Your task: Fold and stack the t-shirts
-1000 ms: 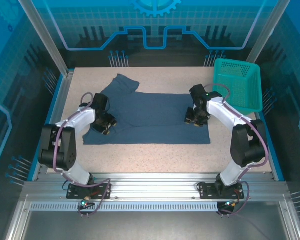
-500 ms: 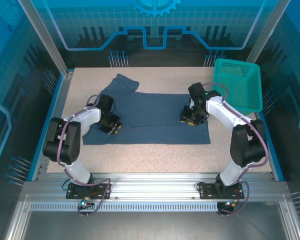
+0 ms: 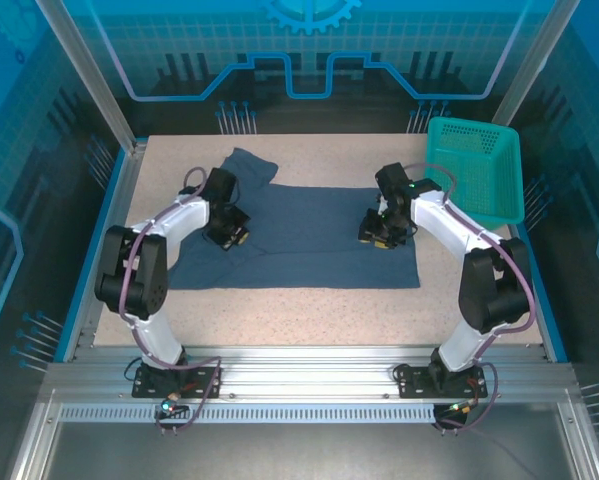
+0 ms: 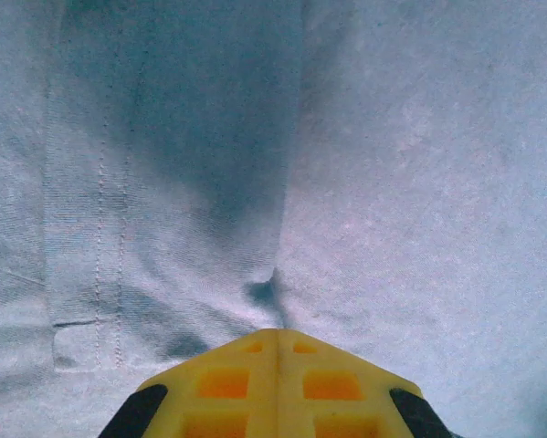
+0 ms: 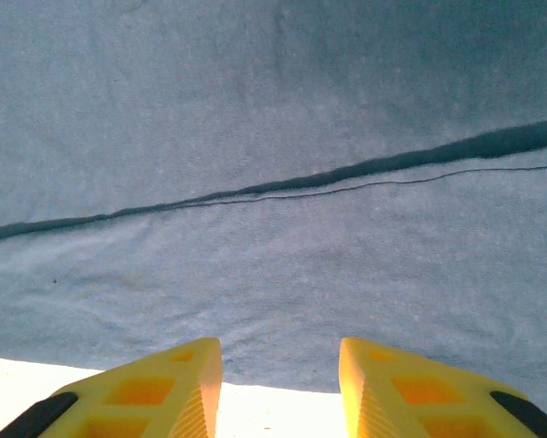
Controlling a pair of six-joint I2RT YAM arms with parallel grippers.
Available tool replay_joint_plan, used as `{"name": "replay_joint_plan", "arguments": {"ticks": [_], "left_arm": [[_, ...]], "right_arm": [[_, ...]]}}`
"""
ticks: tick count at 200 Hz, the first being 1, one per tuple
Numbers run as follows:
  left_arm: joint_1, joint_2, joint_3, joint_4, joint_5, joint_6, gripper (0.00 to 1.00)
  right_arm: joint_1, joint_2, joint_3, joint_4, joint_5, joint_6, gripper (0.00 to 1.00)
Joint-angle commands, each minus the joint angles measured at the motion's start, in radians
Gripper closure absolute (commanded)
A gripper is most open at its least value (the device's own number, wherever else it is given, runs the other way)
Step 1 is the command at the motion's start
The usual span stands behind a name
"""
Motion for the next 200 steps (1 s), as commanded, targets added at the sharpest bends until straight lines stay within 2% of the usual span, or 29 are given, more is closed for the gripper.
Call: {"name": "replay_joint_plan", "arguments": {"ticks": [1, 31, 52, 71, 100, 139, 200], "left_arm": [[-0.008, -0.015, -0.007, -0.138, -0.058, 0.029, 0.91], [0.012, -0.090, -0.171, -0.030, 0.008, -0.025, 0.70], [0.032, -0.101, -0.252, 0.072, 0.072, -0.078, 0.69], [0.034, -0.093, -0.243, 0.050, 0.055, -0.074, 0.69], [0.038, -0.082, -0.242, 0.043, 0.031, -0.059, 0.66], [0.038, -0.085, -0.243, 0.095, 0.020, -0.063, 0.68], [0.037, -0.062, -0.236, 0.096, 0.019, -0.038, 0.91]], "right_arm": [[-0.001, 0.011, 0.029, -0.024, -0.011, -0.013, 0.61], [0.000, 0.003, 0.015, 0.006, -0.052, -0.013, 0.59], [0.003, -0.015, -0.012, 0.101, -0.169, -0.032, 0.57], [0.019, -0.029, -0.023, 0.189, -0.292, -0.058, 0.55], [0.051, -0.025, -0.003, 0.212, -0.346, -0.079, 0.53], [0.060, -0.026, -0.021, 0.231, -0.359, -0.067, 0.53], [0.060, -0.025, -0.021, 0.220, -0.342, -0.064, 0.54]]}}
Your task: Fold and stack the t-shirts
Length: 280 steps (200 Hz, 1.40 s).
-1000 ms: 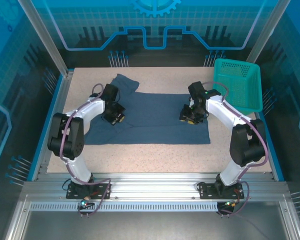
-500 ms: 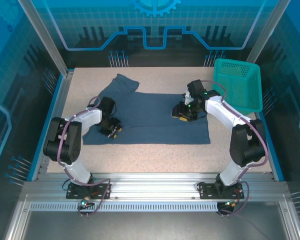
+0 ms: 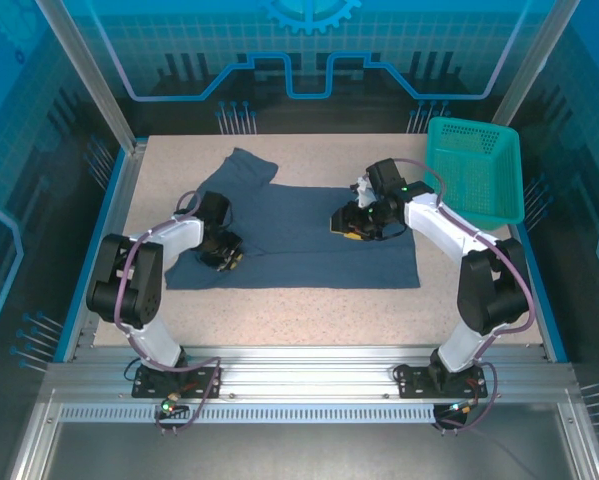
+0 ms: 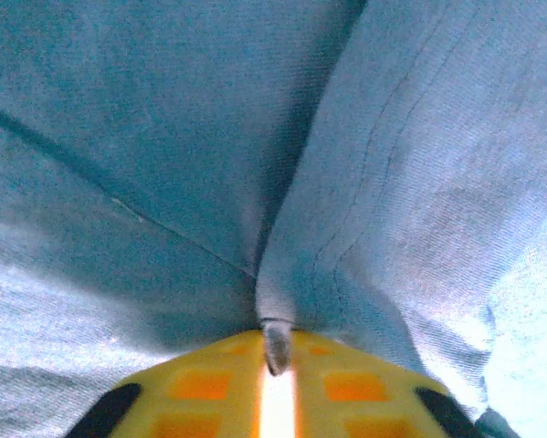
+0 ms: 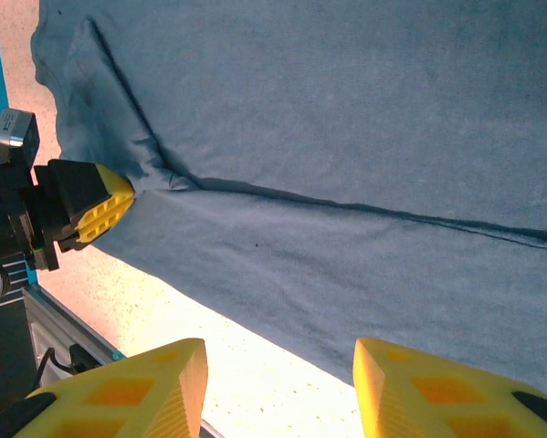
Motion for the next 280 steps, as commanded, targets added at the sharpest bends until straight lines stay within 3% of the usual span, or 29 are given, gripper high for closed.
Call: {"name": "replay_joint_plan", "arguments": {"ticks": [1, 24, 71, 147, 280], "left_arm": [[0.007, 0.009, 0.010, -0.002, -0.004, 0.004, 0.91], [0.001, -0.007, 0.047, -0.038, -0.046, 0.033, 1.00], [-0.020, 0.030, 0.142, -0.059, -0.066, 0.105, 1.00], [-0.086, 0.246, 0.443, -0.194, -0.119, 0.340, 1.00], [-0.182, 0.396, 0.646, -0.264, -0.214, 0.571, 1.00]], "right_arm": [[0.007, -0.022, -0.008, -0.002, -0.020, -0.011, 0.54], [0.008, -0.020, -0.010, -0.004, -0.019, -0.010, 0.54], [0.003, -0.013, -0.002, -0.011, -0.013, -0.005, 0.54], [-0.013, -0.006, 0.005, -0.033, -0.014, -0.014, 0.55], [-0.024, 0.036, 0.022, -0.041, -0.033, -0.014, 0.55]]}}
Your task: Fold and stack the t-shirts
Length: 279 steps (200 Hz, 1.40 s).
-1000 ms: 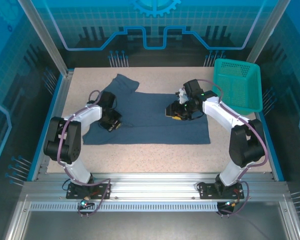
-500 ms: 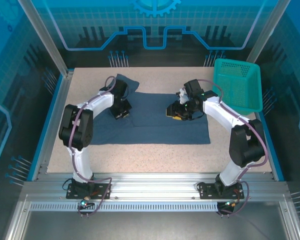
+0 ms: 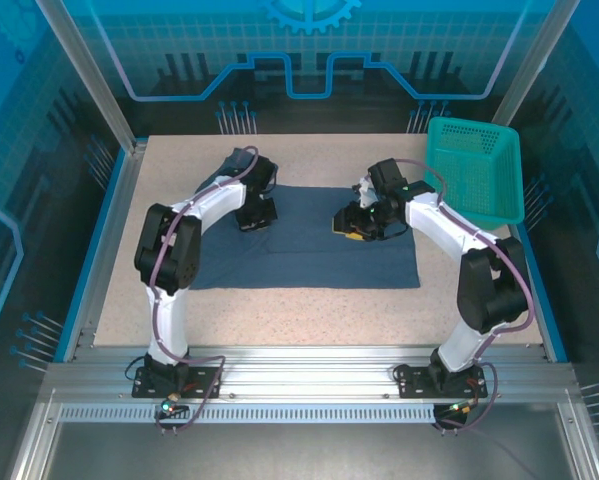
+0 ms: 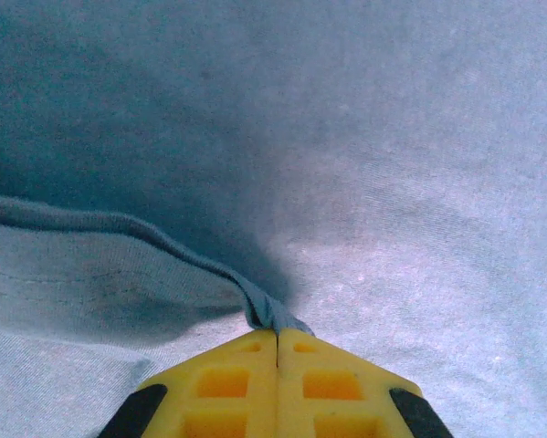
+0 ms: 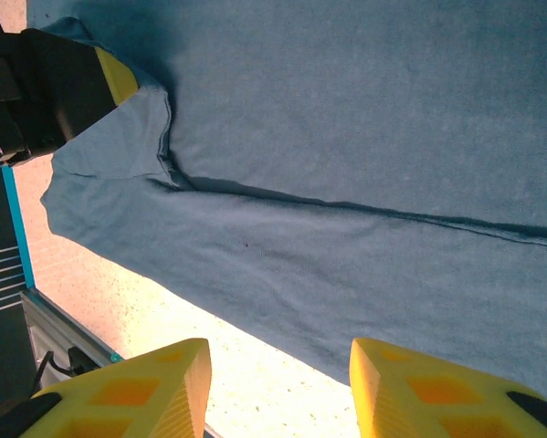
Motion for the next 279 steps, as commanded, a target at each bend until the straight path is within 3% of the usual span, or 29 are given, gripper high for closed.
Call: {"name": "replay_joint_plan", "arguments": {"ticks": [1, 94, 139, 199, 218, 230, 260, 279], "left_arm": [[-0.009, 0.040, 0.040, -0.041, -0.033, 0.069, 1.00], [-0.044, 0.055, 0.066, 0.001, -0.066, 0.235, 1.00], [-0.059, 0.023, 0.051, 0.078, -0.075, 0.287, 1.00], [-0.073, 0.045, 0.055, 0.064, -0.071, 0.317, 1.00], [-0.074, 0.054, 0.065, 0.041, -0.094, 0.301, 0.64], [-0.074, 0.035, 0.065, 0.038, -0.120, 0.277, 0.49], [-0.060, -0.081, 0.043, 0.019, -0.167, 0.157, 0.39], [-0.011, -0.176, -0.030, 0.002, -0.140, 0.015, 0.39]], "right_arm": [[-0.012, 0.026, 0.022, -0.030, -0.032, -0.015, 0.55], [-0.016, 0.041, 0.027, -0.038, -0.034, -0.018, 0.56], [-0.016, 0.052, 0.028, -0.040, -0.042, -0.022, 0.56], [-0.023, 0.039, 0.011, 0.013, -0.080, -0.009, 0.55], [-0.023, -0.001, -0.012, 0.081, -0.096, 0.005, 0.54], [-0.024, -0.029, -0.027, 0.122, -0.099, 0.016, 0.54], [-0.035, -0.106, -0.081, 0.196, -0.056, 0.048, 0.54], [-0.059, -0.145, -0.124, 0.195, 0.003, 0.072, 0.54]]}}
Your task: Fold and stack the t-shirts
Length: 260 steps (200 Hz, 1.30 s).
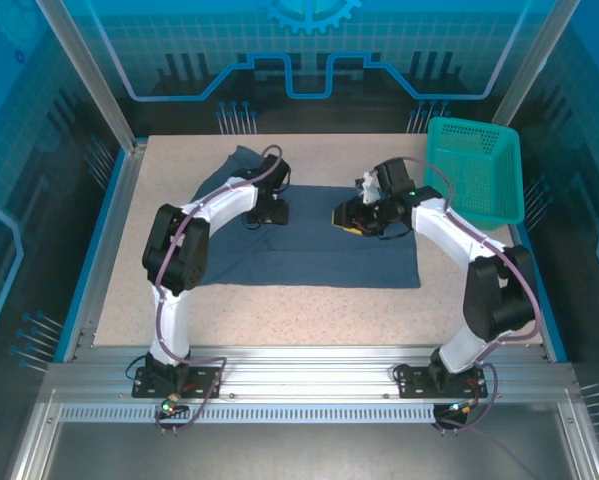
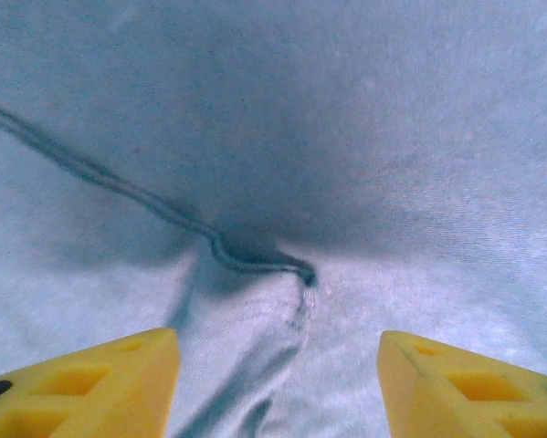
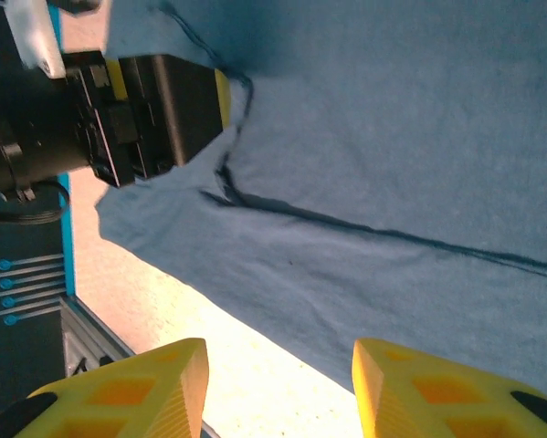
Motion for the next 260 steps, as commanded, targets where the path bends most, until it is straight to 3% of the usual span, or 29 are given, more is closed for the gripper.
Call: {"name": "replay_joint_plan", "arguments": {"ticks": [1, 21, 47, 61, 101, 138, 208, 235, 260], "left_arm": [[0.053, -0.172, -0.058, -0.051, -0.012, -0.188, 0.39], [0.150, -0.232, -0.186, -0.030, 0.107, -0.319, 0.44], [0.278, -0.227, -0.314, 0.029, 0.263, -0.453, 0.62], [0.309, -0.203, -0.332, 0.048, 0.291, -0.489, 0.66], [0.330, -0.143, -0.364, 0.018, 0.227, -0.577, 0.68], [0.358, -0.191, -0.492, -0.003, 0.121, -0.627, 0.68], [0.440, -0.302, -0.641, -0.050, 0.041, -0.644, 0.67], [0.444, -0.327, -0.585, -0.055, 0.033, -0.617, 0.62], [0.371, -0.353, -0.402, -0.058, -0.037, -0.577, 0.50]], "right_arm": [[-0.038, -0.061, -0.050, 0.039, 0.057, 0.040, 0.54], [-0.076, -0.065, -0.081, -0.017, 0.123, 0.053, 0.57], [-0.116, -0.006, -0.084, -0.135, 0.212, 0.058, 0.62], [-0.124, 0.041, -0.077, -0.185, 0.232, 0.061, 0.64], [-0.084, 0.161, -0.089, -0.234, 0.275, 0.080, 0.64], [-0.007, 0.276, -0.054, -0.307, 0.320, 0.092, 0.65], [0.158, 0.260, -0.109, -0.358, 0.237, 0.185, 0.63], [0.171, 0.213, -0.049, -0.349, 0.284, 0.152, 0.59], [0.142, 0.152, 0.066, -0.336, 0.399, 0.070, 0.54]]}}
